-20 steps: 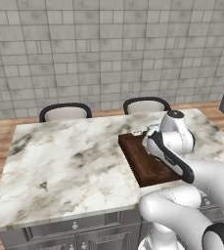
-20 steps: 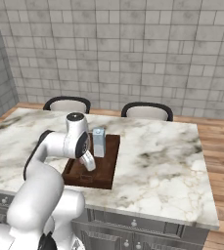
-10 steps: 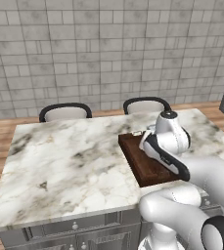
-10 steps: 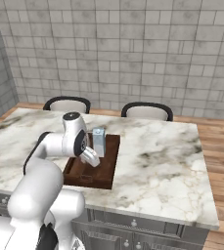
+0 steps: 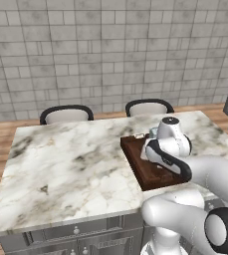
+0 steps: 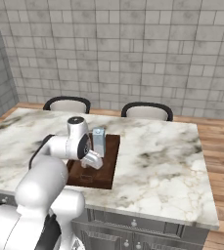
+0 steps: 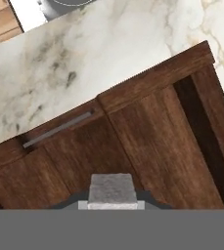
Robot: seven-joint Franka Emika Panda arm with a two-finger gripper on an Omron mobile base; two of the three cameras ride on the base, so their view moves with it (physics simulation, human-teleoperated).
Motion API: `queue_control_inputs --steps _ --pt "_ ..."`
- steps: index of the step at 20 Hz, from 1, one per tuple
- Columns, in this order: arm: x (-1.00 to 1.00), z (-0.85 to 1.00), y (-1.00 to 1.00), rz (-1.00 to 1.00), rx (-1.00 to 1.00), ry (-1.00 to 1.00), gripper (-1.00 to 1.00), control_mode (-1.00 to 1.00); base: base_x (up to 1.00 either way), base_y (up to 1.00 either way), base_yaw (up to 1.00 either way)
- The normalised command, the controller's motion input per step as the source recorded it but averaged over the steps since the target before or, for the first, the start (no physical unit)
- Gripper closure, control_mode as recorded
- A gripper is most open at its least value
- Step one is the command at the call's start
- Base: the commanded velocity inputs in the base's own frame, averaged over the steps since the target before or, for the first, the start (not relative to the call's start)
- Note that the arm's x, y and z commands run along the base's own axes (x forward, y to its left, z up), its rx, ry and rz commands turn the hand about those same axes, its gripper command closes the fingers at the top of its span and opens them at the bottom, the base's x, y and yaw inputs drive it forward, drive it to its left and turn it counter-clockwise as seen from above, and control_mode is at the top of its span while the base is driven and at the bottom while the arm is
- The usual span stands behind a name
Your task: Take out the milk from the fridge and place it on the tray on the counter. Then take the sugar cube near the tray and place it in the tray.
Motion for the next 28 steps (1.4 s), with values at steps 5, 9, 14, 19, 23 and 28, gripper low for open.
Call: queue_control_inputs --steps 5,9,14,19,23,28 --pt "0.14 -0.19 0.00 0.06 0.00 0.00 1.00 -1.00 0.00 0.00 0.00" --pt "0.08 -0.27 0.00 0.03 0.00 0.00 1.00 -1.00 0.00 0.00 0.00" --pt "0.00 -0.20 0.00 0.02 0.00 0.00 1.00 -1.00 0.00 0.00 0.00" --pt "0.00 -0.22 0.00 0.00 0.00 0.00 1.00 -1.00 0.00 0.00 0.00" --pt "0.00 -0.22 0.00 0.00 -0.02 0.00 1.00 -1.00 0.00 0.00 0.00" --pt "0.03 -0.29 0.00 0.00 -0.02 0.00 -1.00 -1.00 0.00 0.00 0.00"
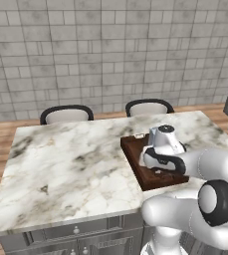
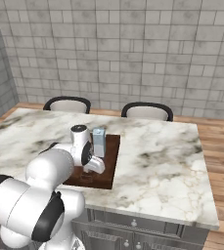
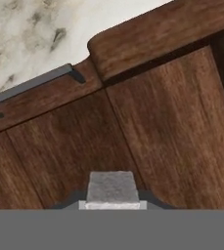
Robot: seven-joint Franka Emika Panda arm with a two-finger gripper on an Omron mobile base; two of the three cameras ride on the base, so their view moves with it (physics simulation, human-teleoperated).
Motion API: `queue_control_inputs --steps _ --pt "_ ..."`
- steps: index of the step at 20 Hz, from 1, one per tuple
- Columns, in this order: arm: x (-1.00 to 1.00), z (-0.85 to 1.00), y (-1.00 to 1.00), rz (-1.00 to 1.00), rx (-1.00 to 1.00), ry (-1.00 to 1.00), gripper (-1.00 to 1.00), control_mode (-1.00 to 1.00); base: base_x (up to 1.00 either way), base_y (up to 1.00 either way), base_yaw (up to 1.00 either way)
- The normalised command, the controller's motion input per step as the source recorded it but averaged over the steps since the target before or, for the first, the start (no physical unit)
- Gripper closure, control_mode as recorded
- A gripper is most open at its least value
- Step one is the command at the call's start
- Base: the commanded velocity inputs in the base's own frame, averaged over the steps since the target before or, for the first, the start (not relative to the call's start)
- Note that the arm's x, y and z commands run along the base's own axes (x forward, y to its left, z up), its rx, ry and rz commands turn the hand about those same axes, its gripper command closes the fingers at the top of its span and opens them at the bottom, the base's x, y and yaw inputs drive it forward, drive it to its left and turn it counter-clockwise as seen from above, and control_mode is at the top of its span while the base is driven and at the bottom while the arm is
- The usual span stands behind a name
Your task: Take out the milk from the fridge and place it on the tray on the counter. Then take the sugar cube near the tray and place it in the tray.
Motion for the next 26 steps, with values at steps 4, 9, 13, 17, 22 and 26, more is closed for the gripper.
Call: queue_control_inputs --steps 4,9,13,17,22,26 --pt "0.02 -0.07 0.00 0.00 0.00 0.00 -1.00 -1.00 0.00 0.00 0.00" --pt "-0.05 0.35 0.00 0.00 0.00 0.00 -1.00 -1.00 0.00 0.00 0.00" --pt "-0.22 0.54 0.00 0.00 0.00 0.00 -1.00 -1.00 0.00 0.00 0.00" --pt "-0.35 0.83 0.00 0.00 -0.10 -0.13 -1.00 -1.00 0.00 0.00 0.00" --pt "-0.55 0.92 0.01 0.00 -0.11 -0.14 -1.00 -1.00 0.00 0.00 0.00" --pt "-0.79 0.77 0.02 0.00 -0.11 -0.19 -1.00 -1.00 0.00 0.00 0.00"
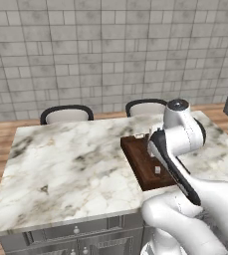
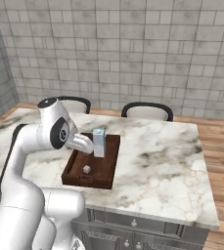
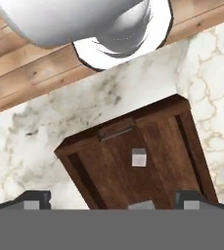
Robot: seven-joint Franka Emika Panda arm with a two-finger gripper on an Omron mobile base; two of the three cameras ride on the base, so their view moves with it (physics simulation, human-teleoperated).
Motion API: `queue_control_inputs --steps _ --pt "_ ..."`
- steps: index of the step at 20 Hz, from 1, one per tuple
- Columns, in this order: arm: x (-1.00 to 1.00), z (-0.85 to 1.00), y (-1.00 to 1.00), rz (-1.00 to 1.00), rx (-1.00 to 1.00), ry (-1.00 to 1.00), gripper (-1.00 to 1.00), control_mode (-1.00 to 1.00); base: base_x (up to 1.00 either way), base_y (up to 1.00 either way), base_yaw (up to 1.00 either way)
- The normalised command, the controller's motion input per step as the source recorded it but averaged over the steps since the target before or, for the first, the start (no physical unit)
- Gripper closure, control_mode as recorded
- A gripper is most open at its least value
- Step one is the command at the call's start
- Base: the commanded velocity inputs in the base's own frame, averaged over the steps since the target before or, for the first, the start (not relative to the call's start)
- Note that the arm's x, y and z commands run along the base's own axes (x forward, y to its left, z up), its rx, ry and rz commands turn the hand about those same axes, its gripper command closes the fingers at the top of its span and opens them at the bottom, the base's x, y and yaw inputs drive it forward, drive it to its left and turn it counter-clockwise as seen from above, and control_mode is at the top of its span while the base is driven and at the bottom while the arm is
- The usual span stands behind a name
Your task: Take out the milk from the fridge and place it on the tray on the counter. Then take the sugar cube near the tray and place it in the tray.
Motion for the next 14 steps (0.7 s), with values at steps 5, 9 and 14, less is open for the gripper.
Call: queue_control_inputs --steps 5,9,14 --pt "-0.66 0.99 0.00 0.02 -0.01 -0.10 -1.00 -1.00 0.00 0.00 0.00" --pt "-0.69 1.00 0.00 0.04 0.00 -0.07 -1.00 -1.00 0.00 0.00 0.00" --pt "-0.71 1.00 0.05 0.04 -0.07 -0.01 -1.00 -1.00 0.00 0.00 0.00"
